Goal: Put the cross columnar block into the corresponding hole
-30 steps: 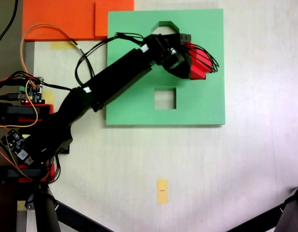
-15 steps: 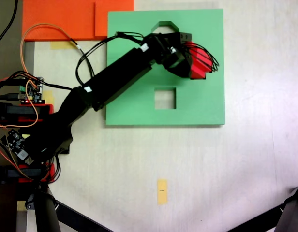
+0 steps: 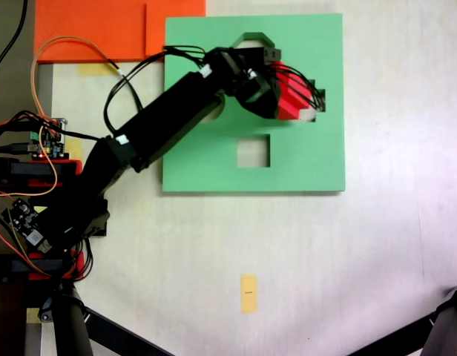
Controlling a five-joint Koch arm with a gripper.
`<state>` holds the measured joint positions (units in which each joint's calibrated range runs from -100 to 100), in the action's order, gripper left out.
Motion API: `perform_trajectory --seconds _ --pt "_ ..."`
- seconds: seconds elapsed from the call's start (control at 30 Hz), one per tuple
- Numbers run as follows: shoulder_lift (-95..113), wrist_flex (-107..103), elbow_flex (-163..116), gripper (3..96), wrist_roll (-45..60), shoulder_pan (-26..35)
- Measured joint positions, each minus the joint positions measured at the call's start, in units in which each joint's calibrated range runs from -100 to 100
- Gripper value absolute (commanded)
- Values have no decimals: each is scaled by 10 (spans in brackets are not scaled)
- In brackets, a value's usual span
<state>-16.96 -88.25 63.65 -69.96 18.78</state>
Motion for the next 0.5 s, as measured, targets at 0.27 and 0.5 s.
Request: perform_trajectory --seconds 0.27,0.5 --pt "-53 -1 14 342 -1 0" --pt "-104 21 32 344 -1 -8"
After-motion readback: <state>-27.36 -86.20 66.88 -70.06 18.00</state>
